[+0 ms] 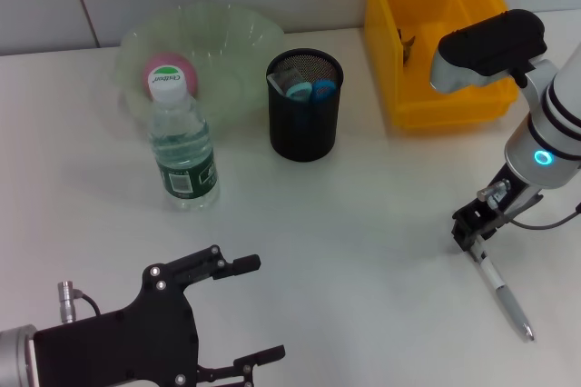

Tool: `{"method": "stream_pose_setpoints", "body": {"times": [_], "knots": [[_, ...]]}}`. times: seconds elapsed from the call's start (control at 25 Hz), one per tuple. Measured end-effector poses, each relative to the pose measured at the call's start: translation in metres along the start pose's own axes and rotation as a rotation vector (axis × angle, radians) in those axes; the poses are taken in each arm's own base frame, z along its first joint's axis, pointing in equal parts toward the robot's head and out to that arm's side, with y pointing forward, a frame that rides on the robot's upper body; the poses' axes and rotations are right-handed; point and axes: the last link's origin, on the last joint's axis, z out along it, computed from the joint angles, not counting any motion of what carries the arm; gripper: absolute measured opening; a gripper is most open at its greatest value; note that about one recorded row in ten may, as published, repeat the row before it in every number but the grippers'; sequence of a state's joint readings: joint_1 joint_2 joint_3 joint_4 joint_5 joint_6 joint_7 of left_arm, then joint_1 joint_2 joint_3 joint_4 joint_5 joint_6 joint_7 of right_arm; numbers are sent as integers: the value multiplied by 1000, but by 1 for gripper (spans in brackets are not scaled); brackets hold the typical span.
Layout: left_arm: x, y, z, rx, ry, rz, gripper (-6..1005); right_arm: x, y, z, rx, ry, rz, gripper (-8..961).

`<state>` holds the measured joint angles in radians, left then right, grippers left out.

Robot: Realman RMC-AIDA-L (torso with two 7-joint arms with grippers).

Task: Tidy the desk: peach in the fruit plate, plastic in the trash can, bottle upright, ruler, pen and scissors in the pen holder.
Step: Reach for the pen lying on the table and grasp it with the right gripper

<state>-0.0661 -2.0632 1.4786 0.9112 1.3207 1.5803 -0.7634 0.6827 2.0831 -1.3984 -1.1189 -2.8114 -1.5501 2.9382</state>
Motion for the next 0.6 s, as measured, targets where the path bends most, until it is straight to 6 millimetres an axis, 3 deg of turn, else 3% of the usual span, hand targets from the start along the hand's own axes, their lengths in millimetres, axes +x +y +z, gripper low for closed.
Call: {"method": "stream_pose_setpoints", "body": {"times": [0.6], "knots": [[1, 0, 0, -4, 6, 2, 782, -1, 0, 7, 7, 23, -11, 274]]}}
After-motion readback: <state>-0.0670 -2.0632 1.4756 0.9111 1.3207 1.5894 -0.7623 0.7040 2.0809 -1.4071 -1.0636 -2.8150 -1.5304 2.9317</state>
